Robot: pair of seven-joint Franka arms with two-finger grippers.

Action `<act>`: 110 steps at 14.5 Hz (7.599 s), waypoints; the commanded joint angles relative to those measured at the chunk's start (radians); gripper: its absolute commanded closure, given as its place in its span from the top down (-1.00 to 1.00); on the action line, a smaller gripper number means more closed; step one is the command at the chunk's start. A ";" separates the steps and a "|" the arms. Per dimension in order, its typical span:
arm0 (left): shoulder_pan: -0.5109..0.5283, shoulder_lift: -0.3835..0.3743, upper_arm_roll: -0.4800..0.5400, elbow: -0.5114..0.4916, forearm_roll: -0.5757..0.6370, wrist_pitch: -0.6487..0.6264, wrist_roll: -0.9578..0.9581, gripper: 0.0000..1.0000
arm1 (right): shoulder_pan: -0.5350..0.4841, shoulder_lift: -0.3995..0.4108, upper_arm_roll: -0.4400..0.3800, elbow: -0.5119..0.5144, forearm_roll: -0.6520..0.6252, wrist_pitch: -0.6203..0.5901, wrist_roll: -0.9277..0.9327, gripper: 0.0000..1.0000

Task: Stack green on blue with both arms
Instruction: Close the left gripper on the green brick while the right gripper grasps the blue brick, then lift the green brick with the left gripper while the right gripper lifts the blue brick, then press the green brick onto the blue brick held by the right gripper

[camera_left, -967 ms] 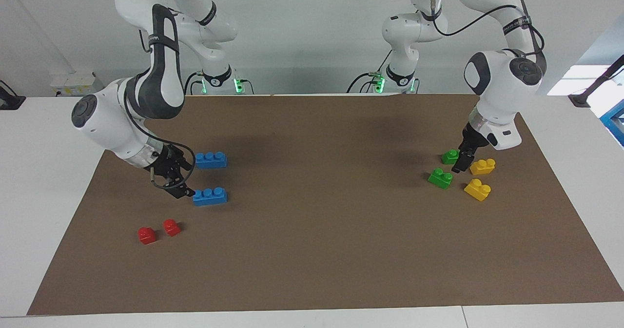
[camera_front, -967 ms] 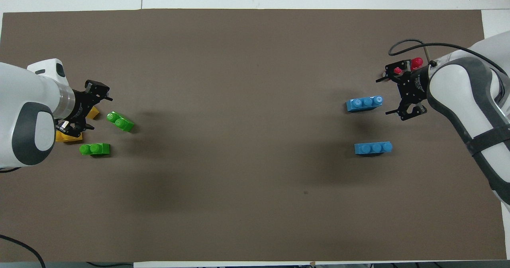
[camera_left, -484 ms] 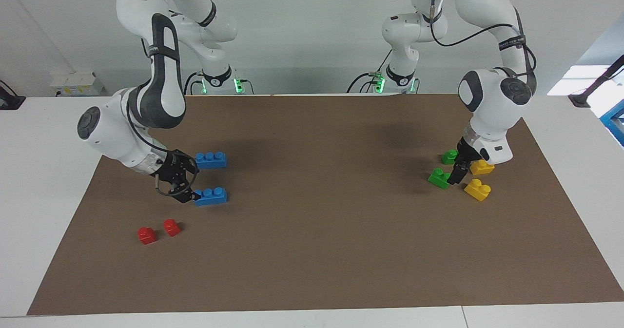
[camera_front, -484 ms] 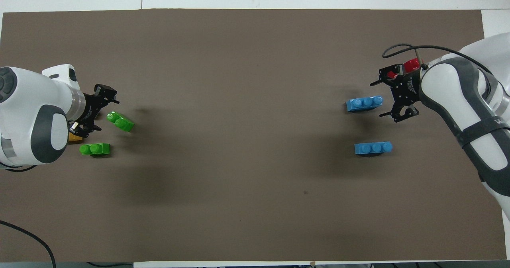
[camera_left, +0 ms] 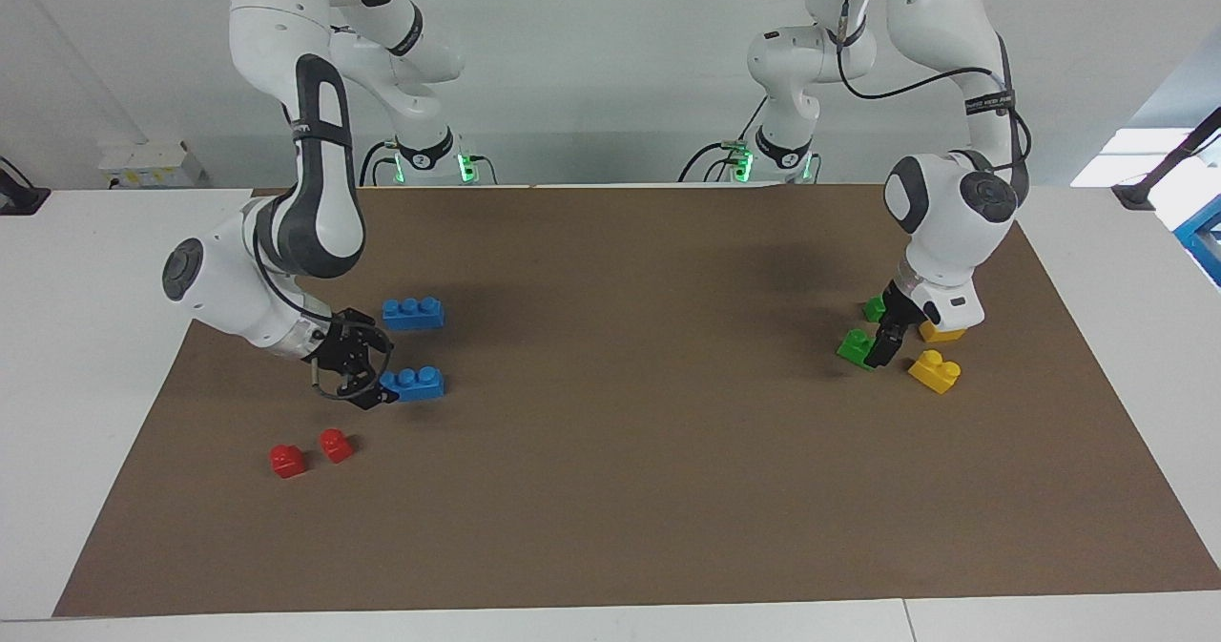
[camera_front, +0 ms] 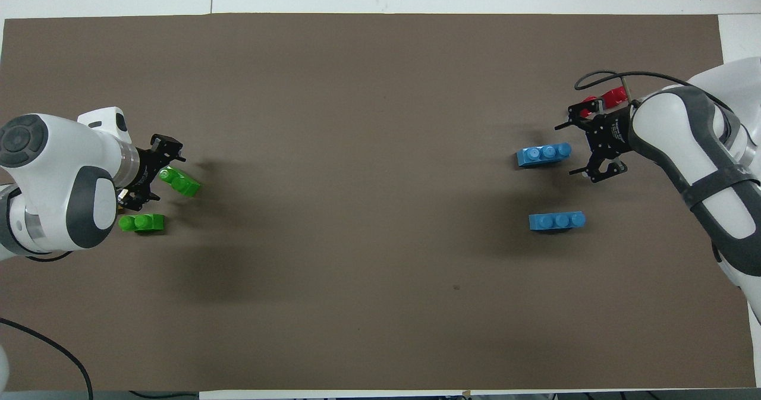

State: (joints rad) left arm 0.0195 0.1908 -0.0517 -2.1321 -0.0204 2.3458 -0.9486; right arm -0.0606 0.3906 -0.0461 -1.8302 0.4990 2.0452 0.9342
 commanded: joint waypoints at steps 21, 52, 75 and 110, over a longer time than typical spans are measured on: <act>0.016 0.044 0.003 -0.011 -0.007 0.084 0.014 0.38 | -0.028 0.054 0.008 -0.004 0.096 0.029 -0.117 0.21; 0.016 -0.022 -0.005 0.250 -0.007 -0.229 -0.289 -1.00 | 0.335 -0.055 0.051 0.036 0.124 0.070 0.534 -1.00; -0.503 -0.047 -0.007 0.291 0.017 -0.264 -1.110 -1.00 | 0.541 -0.056 0.049 -0.176 0.345 0.437 0.606 -0.93; -0.619 0.005 -0.008 0.156 0.083 -0.049 -1.150 -1.00 | 0.611 -0.049 0.049 -0.290 0.343 0.613 0.509 -0.79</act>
State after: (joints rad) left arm -0.5832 0.1913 -0.0740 -1.9597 0.0401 2.2679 -2.0803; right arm 0.5434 0.3424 0.0059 -2.0757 0.8188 2.6353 1.4865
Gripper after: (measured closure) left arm 0.656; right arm 0.656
